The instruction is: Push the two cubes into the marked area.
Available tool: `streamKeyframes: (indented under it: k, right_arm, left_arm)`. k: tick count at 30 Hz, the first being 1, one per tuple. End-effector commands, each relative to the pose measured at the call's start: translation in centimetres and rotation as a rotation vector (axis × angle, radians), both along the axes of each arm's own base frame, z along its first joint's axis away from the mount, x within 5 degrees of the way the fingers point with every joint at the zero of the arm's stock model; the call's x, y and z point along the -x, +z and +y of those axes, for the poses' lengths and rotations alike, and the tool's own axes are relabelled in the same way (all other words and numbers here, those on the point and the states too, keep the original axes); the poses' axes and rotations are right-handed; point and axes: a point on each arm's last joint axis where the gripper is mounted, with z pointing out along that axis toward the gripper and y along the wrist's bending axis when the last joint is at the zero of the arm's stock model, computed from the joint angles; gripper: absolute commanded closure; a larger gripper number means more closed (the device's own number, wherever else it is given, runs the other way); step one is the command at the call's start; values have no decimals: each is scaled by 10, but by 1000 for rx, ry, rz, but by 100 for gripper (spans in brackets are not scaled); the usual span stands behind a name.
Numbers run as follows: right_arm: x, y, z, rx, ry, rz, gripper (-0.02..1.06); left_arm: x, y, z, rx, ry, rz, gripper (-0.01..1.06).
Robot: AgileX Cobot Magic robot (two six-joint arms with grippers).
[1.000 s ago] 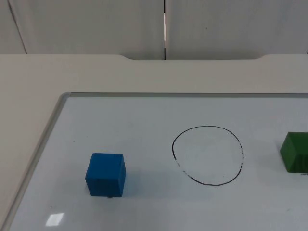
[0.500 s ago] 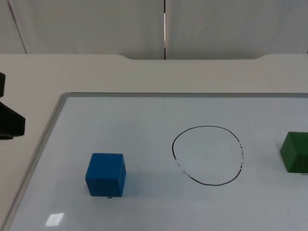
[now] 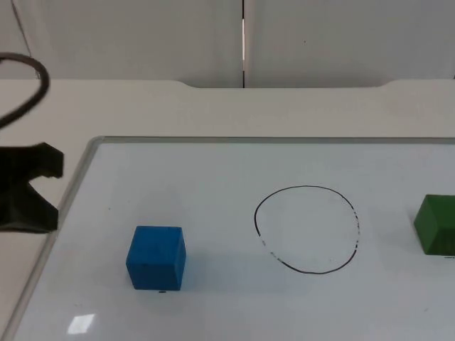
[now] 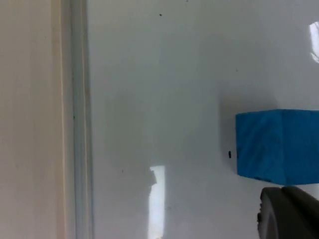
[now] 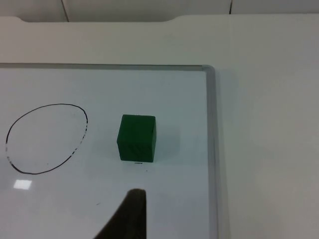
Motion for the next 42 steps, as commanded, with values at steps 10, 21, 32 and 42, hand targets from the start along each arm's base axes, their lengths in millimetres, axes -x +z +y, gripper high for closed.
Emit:
streamKeyframes:
  k: [10, 21, 32, 42]
  right_arm:
    - [0, 0, 0, 6, -1, -10, -1]
    - [0, 0, 0, 6, -1, -10, -1]
    - [0, 0, 0, 6, -1, -10, -1]
    - [0, 0, 0, 6, -1, -10, -1]
  left_arm:
    - [-11, -39, -33, -122, -41, 20, 105]
    - [-15, -49, -34, -211, -74, -21, 105]
    - [-15, -57, -36, -206, -79, 21, 105]
    - [-17, -67, -47, -150, -47, 89, 105]
